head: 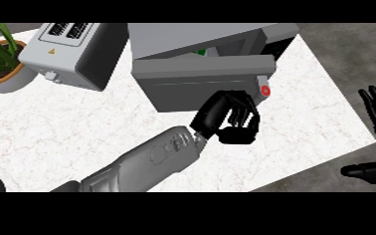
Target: Pick up the milk, place it into the microwave and close the microwave
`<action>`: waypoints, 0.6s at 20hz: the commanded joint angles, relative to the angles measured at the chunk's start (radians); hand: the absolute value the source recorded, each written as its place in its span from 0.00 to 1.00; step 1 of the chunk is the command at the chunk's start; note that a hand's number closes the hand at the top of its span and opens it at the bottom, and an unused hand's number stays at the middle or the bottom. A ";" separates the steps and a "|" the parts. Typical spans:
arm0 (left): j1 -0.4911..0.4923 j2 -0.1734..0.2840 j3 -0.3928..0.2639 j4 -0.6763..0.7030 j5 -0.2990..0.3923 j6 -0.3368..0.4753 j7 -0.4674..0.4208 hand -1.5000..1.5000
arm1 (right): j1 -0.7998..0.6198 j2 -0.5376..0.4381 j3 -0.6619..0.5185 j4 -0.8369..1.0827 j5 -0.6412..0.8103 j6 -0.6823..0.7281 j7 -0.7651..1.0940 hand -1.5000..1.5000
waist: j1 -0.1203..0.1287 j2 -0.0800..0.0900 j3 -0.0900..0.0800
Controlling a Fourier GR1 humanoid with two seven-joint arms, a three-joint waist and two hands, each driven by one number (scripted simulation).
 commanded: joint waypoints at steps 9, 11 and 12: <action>-0.183 -0.019 0.058 0.097 0.108 0.038 0.003 1.00 | -0.088 -0.037 0.022 -0.043 -0.074 0.096 0.048 0.00 | -0.075 0.025 0.003; -0.202 -0.019 0.065 0.120 0.119 0.046 0.007 1.00 | -0.094 -0.045 0.024 -0.043 -0.084 0.116 0.048 0.00 | -0.087 0.031 0.006; -0.209 -0.019 0.060 0.132 0.120 0.049 0.005 1.00 | -0.113 -0.046 0.032 -0.056 -0.085 0.117 0.057 0.00 | -0.086 0.033 0.005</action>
